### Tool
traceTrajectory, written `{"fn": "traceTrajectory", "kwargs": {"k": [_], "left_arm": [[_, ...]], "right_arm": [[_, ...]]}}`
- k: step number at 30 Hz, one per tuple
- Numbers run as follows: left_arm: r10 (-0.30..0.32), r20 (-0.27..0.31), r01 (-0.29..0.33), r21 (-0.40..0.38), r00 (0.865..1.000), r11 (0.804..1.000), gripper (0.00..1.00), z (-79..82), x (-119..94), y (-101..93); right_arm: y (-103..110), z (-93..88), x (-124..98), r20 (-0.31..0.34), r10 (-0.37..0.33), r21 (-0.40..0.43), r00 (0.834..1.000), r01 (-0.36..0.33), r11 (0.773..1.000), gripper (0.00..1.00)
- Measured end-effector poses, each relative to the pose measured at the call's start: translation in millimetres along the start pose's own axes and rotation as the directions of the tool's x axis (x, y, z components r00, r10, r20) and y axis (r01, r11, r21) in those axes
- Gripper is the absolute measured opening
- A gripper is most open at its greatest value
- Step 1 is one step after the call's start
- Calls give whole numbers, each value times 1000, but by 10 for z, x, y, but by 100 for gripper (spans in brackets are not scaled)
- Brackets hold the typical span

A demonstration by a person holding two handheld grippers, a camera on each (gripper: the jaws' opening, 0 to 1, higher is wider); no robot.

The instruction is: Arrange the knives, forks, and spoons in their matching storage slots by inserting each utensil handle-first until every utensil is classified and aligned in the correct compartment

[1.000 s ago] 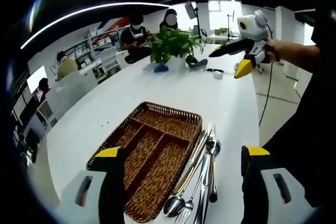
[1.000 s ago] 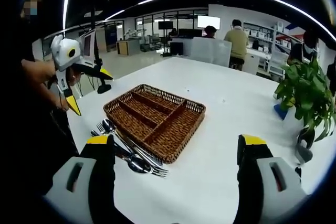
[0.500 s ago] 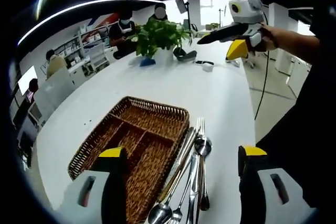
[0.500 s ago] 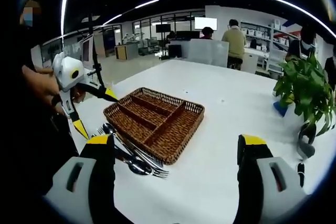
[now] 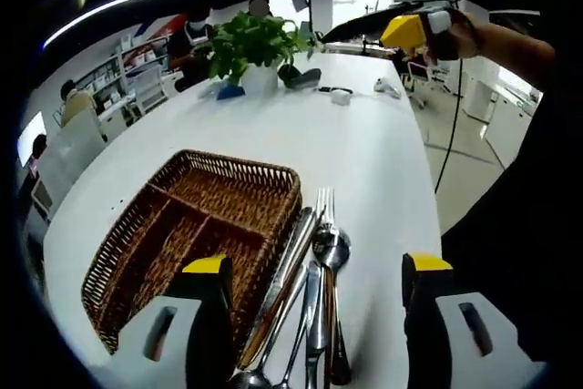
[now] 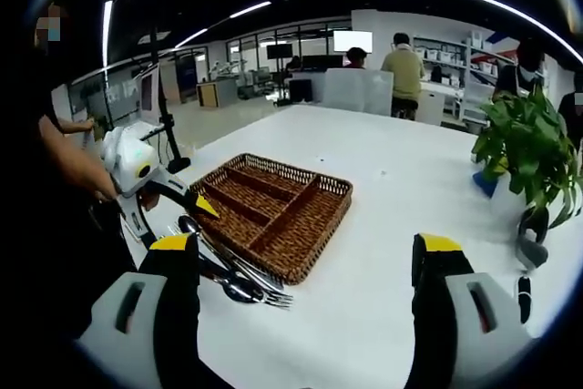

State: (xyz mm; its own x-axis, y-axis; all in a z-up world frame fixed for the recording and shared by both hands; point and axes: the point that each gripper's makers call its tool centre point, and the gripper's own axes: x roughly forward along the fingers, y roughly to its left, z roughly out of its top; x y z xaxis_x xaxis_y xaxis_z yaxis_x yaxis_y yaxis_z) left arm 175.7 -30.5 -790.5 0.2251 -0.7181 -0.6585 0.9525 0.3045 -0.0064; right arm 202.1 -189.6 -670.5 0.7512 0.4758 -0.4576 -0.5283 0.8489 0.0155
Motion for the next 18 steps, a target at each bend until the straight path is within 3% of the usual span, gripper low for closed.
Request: {"fn": "traceTrajectory", "kwargs": {"k": [7,16,18], "left_arm": [[-21,-26,21,2,999,1000,60,-142,167,-90],[-104,-85,103,-23,991,994,31,-340,308,-285],[-107,-93,106,-18,990,994,31,-376,346,-298]], "right_arm": [[-27,-12,-24,-1,-9,7,1000,9,1000,100],[-15,-30,-44,-2,-7,7,1000,7,1000,100],[-15,-45,-56,-3,-7,8,1000,7,1000,100]]}}
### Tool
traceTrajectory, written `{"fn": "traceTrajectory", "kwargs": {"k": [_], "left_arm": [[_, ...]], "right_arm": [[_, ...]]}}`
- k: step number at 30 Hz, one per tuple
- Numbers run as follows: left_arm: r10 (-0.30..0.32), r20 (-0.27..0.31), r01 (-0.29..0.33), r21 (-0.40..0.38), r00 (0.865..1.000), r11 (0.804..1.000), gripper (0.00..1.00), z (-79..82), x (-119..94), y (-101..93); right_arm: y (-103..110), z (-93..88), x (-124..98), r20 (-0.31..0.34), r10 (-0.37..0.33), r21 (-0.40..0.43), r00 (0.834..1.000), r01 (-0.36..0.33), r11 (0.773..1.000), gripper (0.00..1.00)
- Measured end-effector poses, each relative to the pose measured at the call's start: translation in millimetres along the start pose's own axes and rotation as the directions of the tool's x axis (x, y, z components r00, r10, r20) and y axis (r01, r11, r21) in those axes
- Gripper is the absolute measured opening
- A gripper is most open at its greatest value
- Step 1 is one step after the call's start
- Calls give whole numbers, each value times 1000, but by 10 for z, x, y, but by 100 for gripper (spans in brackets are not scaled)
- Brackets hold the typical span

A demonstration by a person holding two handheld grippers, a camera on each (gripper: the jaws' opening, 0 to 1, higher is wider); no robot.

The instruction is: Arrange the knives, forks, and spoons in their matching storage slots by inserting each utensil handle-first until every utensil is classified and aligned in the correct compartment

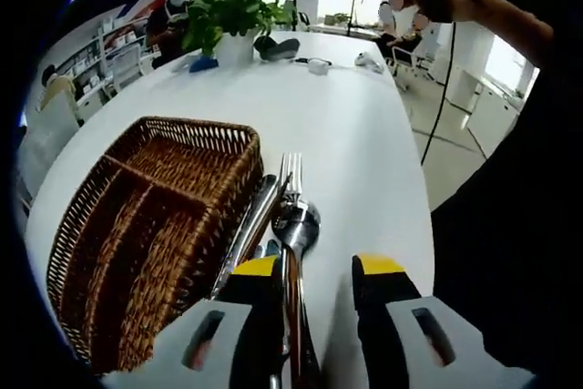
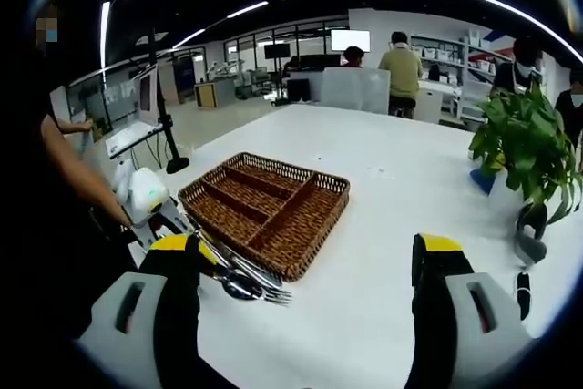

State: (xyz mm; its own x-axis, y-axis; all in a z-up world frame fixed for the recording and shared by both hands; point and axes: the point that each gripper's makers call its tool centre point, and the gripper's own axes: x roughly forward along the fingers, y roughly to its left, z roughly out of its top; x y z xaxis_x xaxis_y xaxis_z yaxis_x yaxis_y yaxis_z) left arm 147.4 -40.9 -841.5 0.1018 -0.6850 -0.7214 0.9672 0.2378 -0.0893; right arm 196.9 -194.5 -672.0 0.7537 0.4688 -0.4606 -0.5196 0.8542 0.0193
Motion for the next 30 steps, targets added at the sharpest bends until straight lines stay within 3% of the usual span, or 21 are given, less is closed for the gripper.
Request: {"fn": "traceTrajectory", "kwargs": {"k": [12,24,30], "left_arm": [[2,-21,-2,-19,1000,1000,26,-70,116,35],[-44,-26,45,32,999,998,21,-64,157,-72],[-44,-62,47,47,997,998,17,-138,212,-61]], "right_arm": [[-9,-25,-81,0,-2,12,1000,2,1000,100],[-35,-20,-139,10,-18,27,1000,18,999,100],[-32,-16,-147,7,-23,27,1000,22,999,100]]}}
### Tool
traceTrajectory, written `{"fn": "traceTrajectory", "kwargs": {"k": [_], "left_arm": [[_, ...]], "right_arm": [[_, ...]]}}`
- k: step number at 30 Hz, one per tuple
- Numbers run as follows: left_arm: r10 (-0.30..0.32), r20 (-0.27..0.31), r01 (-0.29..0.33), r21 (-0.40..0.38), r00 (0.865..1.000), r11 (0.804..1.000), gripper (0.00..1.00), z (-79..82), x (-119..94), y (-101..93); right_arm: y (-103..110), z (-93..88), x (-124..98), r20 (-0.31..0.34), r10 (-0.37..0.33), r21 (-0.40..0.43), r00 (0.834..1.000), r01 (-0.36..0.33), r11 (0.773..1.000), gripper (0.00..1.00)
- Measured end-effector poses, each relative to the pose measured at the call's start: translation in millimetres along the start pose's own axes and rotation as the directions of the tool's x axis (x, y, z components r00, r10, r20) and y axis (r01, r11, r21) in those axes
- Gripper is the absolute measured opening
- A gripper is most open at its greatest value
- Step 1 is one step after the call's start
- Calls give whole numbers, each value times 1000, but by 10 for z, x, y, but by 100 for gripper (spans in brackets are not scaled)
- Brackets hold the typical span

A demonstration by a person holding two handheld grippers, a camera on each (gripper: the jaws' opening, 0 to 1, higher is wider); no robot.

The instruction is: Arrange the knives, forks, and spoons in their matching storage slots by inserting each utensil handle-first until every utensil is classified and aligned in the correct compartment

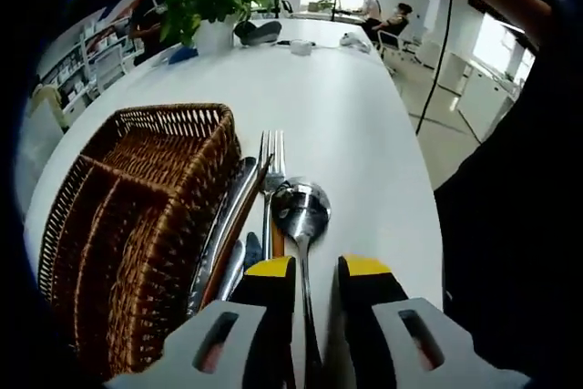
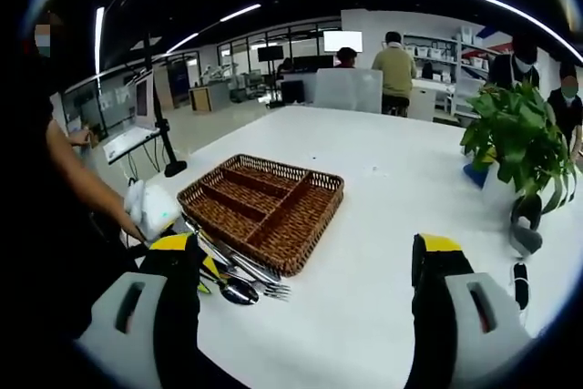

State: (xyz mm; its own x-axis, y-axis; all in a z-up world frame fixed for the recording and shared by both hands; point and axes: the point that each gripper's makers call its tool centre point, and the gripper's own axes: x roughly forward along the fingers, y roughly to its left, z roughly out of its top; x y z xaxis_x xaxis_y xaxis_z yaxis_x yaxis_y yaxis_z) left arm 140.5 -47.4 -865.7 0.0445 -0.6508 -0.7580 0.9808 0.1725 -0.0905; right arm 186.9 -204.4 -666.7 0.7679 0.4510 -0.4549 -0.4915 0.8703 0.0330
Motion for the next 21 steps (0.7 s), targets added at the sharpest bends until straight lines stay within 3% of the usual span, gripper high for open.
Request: {"fn": "traceTrajectory", "kwargs": {"k": [10,21], "left_arm": [[22,3,-22,38,1000,999,4,21,47,38],[21,20,-22,40,1000,999,3,45,69,25]], "right_arm": [[-9,-15,1,-6,-2,1,1000,2,1000,100],[-8,-7,28,-3,0,4,1000,0,1000,100]]}}
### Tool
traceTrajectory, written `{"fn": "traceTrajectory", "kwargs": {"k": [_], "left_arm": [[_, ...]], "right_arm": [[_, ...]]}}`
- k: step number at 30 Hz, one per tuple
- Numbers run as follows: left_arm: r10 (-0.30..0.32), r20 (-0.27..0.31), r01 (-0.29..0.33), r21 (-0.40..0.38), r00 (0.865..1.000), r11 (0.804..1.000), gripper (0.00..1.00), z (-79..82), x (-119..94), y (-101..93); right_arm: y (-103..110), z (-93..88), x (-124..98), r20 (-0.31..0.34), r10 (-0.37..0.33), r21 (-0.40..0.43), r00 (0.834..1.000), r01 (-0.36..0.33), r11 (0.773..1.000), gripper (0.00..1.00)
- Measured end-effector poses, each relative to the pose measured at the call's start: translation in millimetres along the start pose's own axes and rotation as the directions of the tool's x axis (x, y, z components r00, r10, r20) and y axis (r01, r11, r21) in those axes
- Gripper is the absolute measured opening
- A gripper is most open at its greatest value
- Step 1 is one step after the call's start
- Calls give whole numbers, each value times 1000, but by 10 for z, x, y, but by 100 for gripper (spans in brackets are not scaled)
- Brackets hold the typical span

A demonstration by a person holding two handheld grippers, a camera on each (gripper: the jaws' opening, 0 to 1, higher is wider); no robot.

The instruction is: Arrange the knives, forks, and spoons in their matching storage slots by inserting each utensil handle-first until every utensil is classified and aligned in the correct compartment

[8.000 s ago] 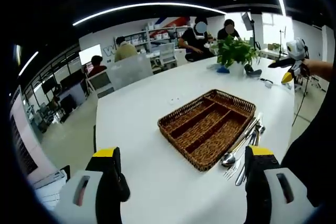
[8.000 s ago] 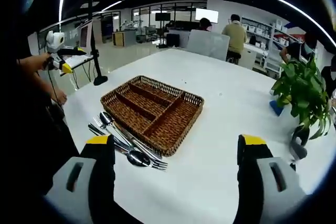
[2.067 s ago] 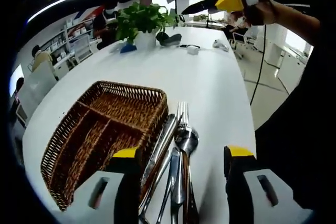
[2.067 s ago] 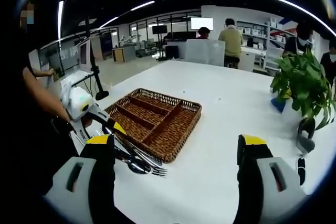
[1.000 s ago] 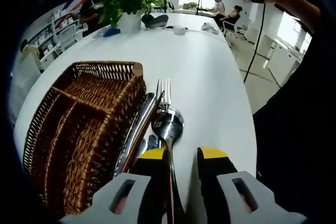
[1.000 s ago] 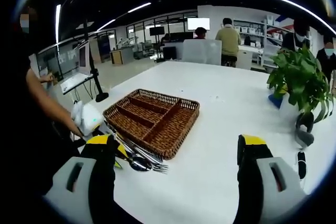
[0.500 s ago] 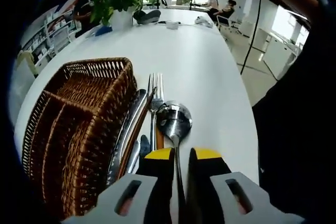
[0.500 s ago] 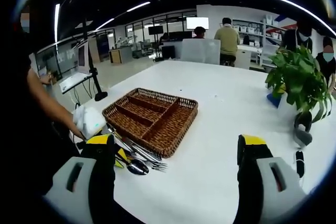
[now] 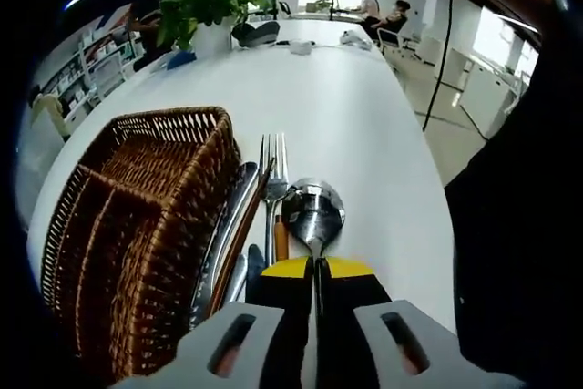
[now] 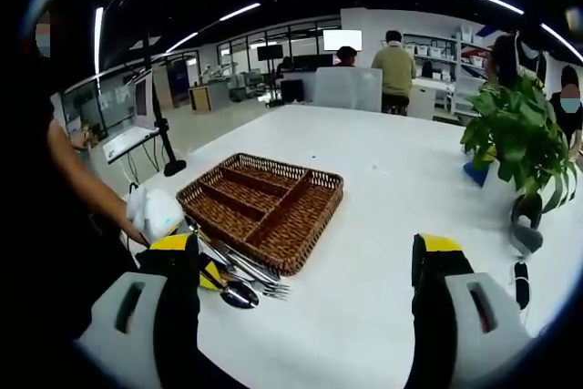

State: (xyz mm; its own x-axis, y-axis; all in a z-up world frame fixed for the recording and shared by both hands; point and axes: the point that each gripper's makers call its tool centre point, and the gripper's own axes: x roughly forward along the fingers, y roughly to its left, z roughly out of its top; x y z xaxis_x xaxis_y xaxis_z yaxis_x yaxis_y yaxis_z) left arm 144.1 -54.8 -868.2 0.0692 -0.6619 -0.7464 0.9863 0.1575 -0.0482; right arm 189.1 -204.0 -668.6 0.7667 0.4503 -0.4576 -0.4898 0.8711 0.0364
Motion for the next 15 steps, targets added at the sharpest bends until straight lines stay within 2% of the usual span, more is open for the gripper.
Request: {"fn": "traceTrajectory", "kwargs": {"k": [4,15], "left_arm": [[-13,-30,14,15,999,1000,3,-14,4,-18],[-59,-68,65,84,996,994,1,-18,-12,-122]], "right_arm": [[-1,4,-3,2,0,1,1000,0,1000,100],[8,4,30,-2,4,3,1000,-4,1000,100]]}}
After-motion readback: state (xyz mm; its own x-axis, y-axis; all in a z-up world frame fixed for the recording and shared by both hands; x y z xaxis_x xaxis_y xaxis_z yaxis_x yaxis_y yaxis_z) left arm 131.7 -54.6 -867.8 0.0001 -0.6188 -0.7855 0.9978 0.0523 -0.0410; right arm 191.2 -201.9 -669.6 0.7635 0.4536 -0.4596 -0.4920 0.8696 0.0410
